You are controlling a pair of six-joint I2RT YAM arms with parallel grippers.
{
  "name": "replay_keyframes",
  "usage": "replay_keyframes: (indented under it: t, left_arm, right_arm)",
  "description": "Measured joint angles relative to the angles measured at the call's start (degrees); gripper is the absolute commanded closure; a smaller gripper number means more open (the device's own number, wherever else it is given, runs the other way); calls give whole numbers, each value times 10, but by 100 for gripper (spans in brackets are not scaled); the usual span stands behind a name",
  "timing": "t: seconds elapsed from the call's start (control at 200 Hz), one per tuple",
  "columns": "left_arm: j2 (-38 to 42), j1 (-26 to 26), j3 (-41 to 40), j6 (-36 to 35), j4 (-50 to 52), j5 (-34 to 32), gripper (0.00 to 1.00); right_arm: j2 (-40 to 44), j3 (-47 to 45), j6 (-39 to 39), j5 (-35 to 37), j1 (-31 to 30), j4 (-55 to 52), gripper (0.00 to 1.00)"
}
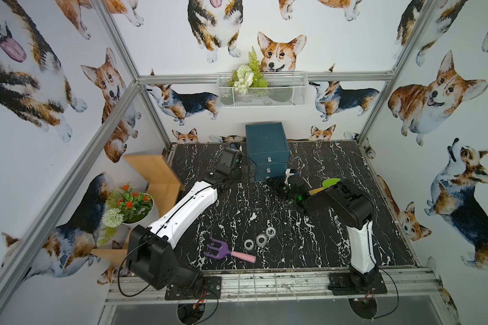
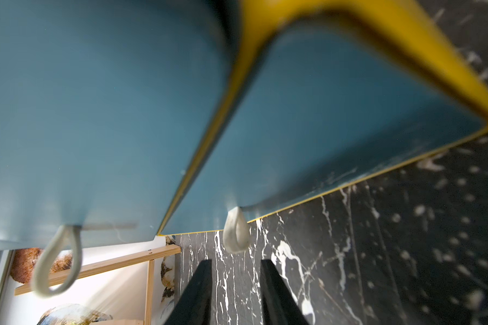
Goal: Place the transparent tape into the drawer according to color
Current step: Open the drawer in the storage box.
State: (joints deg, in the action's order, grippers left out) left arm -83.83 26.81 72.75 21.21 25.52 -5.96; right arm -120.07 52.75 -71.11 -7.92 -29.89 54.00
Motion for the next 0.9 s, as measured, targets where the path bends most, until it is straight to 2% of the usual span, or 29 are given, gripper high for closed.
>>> replay_keyframes:
  t: [0.53, 0.901]
  left_arm:
    - [-6, 9, 0, -2, 0, 4, 1]
    - [-6, 13, 0, -5, 0, 4, 1]
  right_arm:
    - [-20, -15, -65, 95, -27, 85, 70]
    - [-47, 7, -82, 111, -28, 89, 71]
